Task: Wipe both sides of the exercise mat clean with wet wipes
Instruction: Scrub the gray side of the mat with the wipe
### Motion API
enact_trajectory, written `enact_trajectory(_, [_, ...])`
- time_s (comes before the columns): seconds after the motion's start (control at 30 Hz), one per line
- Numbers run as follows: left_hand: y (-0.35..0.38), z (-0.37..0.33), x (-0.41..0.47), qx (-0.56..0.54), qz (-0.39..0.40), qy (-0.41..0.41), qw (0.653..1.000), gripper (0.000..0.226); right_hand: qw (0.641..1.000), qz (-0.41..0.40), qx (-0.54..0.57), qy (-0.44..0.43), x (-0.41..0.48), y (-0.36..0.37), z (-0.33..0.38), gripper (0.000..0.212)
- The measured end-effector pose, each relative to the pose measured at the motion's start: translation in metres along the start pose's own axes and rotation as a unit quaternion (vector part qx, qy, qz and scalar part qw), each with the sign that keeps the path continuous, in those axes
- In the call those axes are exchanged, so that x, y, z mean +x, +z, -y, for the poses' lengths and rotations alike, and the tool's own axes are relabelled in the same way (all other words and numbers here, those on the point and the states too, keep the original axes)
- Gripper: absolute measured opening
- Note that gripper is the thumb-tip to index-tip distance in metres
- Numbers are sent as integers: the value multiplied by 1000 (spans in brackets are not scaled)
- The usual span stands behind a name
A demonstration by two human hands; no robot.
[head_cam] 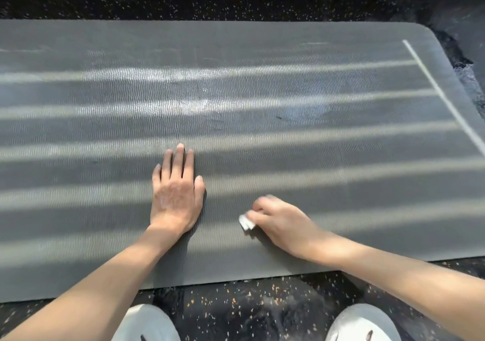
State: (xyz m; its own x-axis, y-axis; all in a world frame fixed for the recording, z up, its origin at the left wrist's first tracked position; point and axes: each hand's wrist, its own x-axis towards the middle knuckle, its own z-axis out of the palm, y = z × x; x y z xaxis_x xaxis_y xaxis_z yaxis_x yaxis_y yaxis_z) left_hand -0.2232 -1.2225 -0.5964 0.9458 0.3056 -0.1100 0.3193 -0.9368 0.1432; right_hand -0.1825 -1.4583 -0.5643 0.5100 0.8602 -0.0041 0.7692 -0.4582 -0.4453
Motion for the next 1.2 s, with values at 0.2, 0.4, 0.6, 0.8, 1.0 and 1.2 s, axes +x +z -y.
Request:
enact_trajectory(0.2, [-3,-1,1,-10,-3,4,1000,66,998,-21,-22,52,10,2,-9,16])
enact_trajectory(0.4, [-4,-1,1,-13,-14,9,1000,63,998,53,5,-39,-37,-5,5,30])
enact_trajectory(0.6, [-12,7,20,-28,-77,135,988,54,993,-82,-24,79,48,0,-35,27])
enact_trajectory(0.8, [-23,-9,79,-16,-64,132,989,53,1000,15,20,-3,-26,11,-8,36])
enact_trajectory(1.0, [-29,-29,127,-38,-72,123,989,55,989,-89,-92,69,90,-6,-58,23])
enact_trajectory(1.2, [-34,-21,166,-5,-45,99,994,59,999,-31,-31,30,26,0,-26,12])
